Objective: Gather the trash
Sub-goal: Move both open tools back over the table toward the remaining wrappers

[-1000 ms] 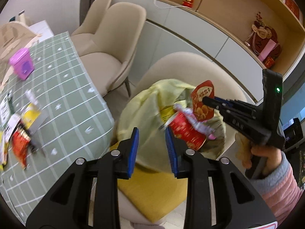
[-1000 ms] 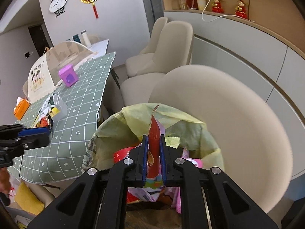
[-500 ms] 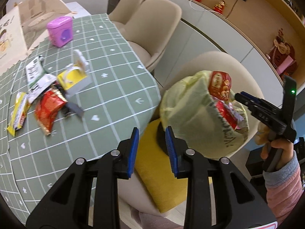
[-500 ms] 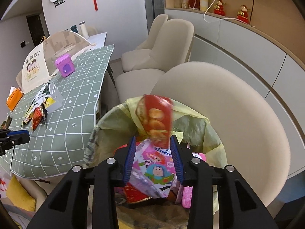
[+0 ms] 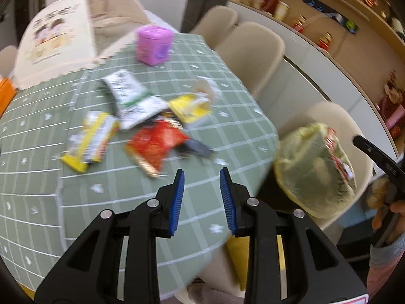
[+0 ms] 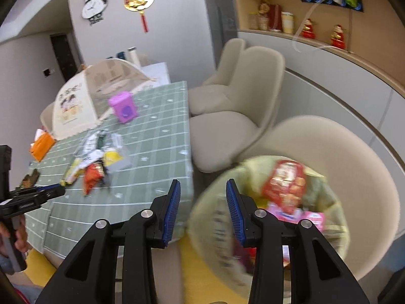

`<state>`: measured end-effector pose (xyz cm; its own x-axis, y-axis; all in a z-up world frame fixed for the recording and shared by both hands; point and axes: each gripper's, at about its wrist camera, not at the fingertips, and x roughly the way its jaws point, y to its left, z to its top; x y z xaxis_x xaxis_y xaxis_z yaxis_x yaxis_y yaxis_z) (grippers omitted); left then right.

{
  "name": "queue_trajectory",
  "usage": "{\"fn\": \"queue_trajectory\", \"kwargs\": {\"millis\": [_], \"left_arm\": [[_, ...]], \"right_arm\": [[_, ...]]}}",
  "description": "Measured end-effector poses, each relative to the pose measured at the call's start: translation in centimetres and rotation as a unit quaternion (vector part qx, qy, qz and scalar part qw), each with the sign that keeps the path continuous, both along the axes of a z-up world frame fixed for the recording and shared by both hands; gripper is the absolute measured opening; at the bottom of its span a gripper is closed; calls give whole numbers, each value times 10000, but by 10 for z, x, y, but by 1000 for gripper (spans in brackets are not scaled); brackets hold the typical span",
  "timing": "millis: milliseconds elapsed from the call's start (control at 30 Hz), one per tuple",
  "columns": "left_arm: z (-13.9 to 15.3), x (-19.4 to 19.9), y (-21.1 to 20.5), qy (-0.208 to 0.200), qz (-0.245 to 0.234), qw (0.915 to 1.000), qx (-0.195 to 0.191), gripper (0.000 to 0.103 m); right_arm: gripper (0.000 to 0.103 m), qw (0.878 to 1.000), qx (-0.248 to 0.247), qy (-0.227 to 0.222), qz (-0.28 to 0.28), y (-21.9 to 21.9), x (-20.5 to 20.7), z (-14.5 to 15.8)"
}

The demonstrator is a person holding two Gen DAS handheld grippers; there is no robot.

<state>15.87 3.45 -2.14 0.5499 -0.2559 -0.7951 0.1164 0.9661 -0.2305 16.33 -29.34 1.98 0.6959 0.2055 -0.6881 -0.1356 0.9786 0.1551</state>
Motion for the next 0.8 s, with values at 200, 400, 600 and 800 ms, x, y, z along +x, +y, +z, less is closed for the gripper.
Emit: {"fn": "queue_trajectory", "kwargs": {"millis": [200,400,600,800], "left_arm": [[-10,4,73,-112,612,9981,-7,28],[-24,15,129,-91,888,9958,-197,34],[-41,39,152,105,658,9978,-8,34],[-48,61,162,166,345,9992,-134,34]], "right_arm": [[58,9984,167,-131,532,56,4,-2],[59,9956,-83,24,928,114,11,-12],[59,9961,-237,183,835,155,18,-23],[59,9971,-28,438,621,182,29,-37]]}}
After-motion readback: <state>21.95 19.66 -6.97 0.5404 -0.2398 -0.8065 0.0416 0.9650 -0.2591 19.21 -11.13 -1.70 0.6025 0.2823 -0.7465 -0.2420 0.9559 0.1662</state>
